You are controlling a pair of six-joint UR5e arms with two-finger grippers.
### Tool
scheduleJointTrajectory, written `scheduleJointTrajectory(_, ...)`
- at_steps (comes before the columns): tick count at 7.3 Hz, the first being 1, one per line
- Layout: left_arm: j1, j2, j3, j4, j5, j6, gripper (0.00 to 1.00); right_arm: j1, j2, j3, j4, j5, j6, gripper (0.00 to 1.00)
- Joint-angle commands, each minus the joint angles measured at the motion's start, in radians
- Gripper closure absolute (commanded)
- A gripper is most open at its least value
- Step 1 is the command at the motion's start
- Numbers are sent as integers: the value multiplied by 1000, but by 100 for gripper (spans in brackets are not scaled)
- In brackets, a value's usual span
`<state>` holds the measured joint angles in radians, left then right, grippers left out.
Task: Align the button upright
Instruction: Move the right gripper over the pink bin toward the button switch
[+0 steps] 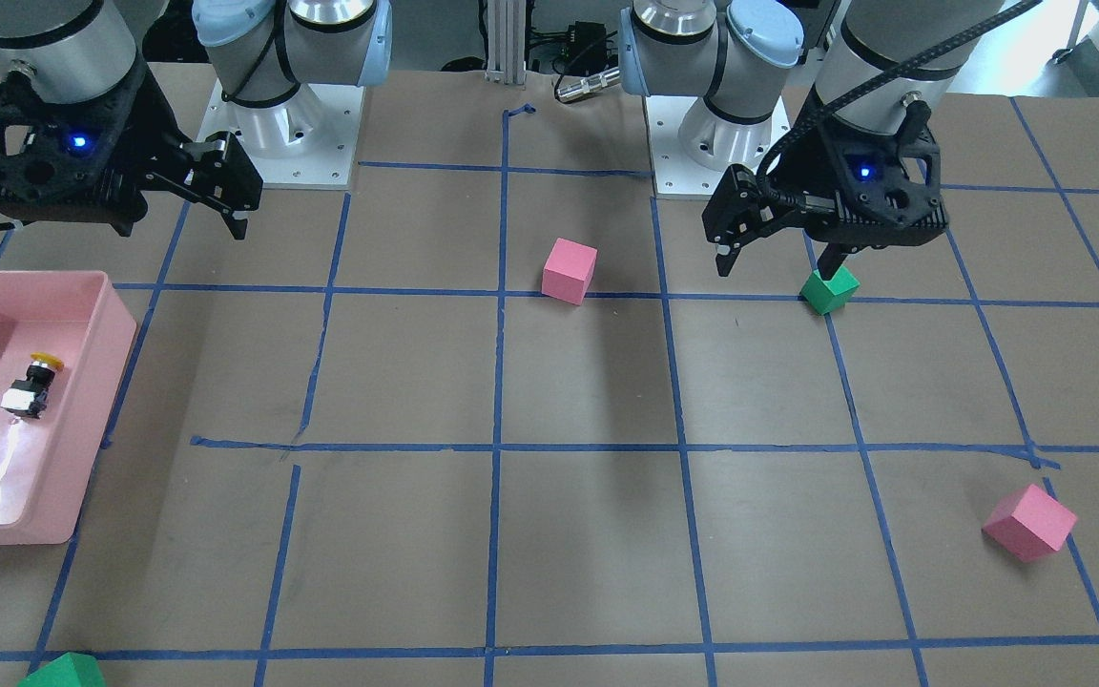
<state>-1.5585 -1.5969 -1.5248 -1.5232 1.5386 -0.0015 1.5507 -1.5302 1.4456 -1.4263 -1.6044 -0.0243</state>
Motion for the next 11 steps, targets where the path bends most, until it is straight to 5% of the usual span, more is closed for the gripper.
scheduleJointTrajectory(1, 0, 0, 0, 0, 0, 0, 0, 0, -1, 2, 9, 0, 4, 0)
scheduleJointTrajectory(11, 0, 0, 0, 0, 0, 0, 0, -93, 18, 4, -5, 17, 4, 0)
